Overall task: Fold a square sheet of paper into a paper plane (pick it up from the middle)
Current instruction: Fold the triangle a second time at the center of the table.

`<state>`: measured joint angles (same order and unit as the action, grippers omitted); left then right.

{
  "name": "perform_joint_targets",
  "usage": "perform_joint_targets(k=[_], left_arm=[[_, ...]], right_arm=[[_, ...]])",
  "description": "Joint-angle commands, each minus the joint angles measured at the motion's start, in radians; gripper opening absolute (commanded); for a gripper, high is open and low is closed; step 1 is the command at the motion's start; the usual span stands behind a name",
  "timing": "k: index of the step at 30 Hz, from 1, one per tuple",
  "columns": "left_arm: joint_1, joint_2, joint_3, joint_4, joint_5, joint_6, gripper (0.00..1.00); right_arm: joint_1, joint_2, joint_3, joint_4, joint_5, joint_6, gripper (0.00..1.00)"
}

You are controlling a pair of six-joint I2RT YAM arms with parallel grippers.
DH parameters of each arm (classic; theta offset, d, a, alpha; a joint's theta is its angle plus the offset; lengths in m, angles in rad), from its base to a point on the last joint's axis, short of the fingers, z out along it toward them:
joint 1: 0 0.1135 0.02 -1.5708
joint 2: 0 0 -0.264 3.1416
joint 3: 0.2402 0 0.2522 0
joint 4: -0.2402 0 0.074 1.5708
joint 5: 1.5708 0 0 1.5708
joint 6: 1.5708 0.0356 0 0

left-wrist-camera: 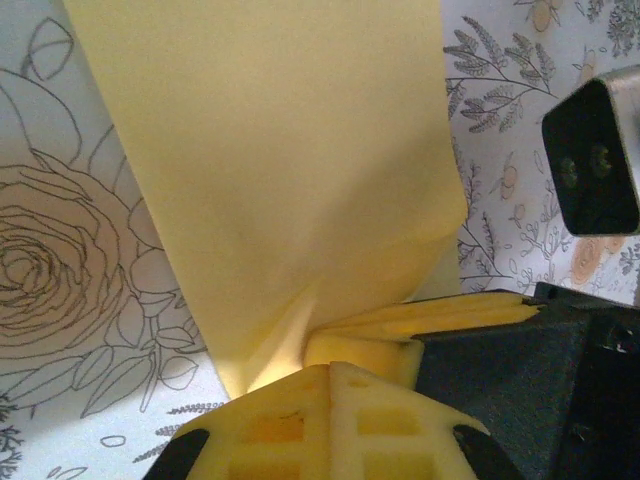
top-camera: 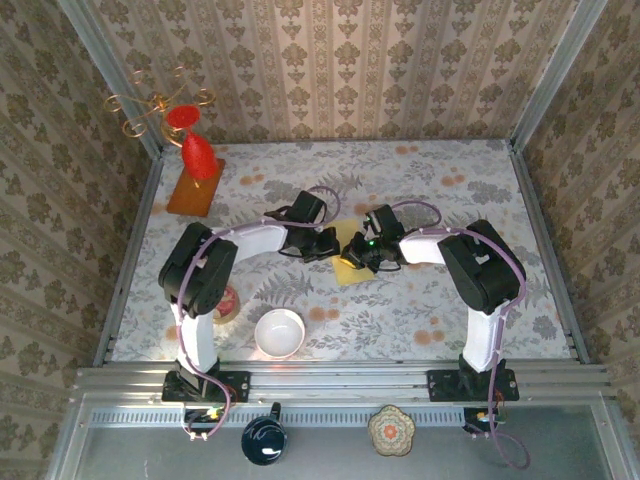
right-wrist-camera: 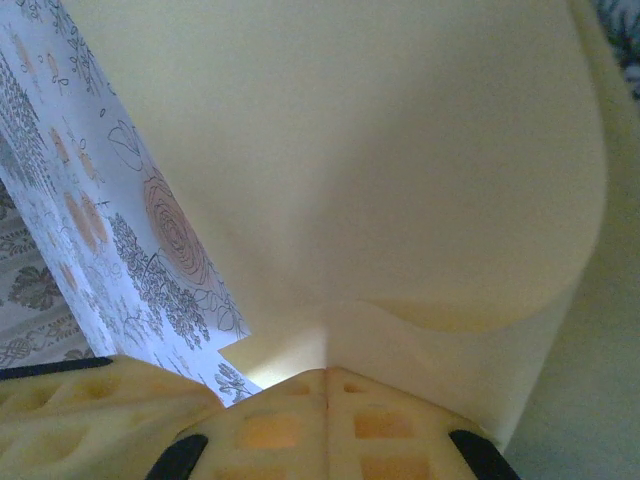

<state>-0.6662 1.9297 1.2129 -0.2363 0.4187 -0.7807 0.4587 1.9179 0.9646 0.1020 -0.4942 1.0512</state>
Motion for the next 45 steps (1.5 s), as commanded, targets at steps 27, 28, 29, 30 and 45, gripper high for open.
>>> perform_joint_targets(k=[27, 28, 29, 30, 45], left_arm=[[0.016, 0.125, 0.079, -0.182, -0.069, 0.104, 0.00], [0.017, 0.126, 0.079, -0.184, -0.068, 0.106, 0.00], [0.017, 0.125, 0.080, -0.186, -0.066, 0.109, 0.00], [0.017, 0.127, 0.082, -0.191, -0.066, 0.112, 0.00], [0.031, 0.132, 0.113, -0.216, -0.055, 0.142, 0.00]], right_arm=[[-0.046, -0.085, 0.001, -0.056, -0.023, -0.144, 0.00], [-0.047, -0.076, 0.006, -0.070, -0.021, -0.166, 0.00], [-0.048, -0.064, 0.012, -0.082, -0.026, -0.178, 0.00], [-0.048, -0.049, 0.020, -0.092, -0.037, -0.191, 0.00], [-0.080, 0.059, 0.019, -0.153, 0.004, -0.224, 0.00]])
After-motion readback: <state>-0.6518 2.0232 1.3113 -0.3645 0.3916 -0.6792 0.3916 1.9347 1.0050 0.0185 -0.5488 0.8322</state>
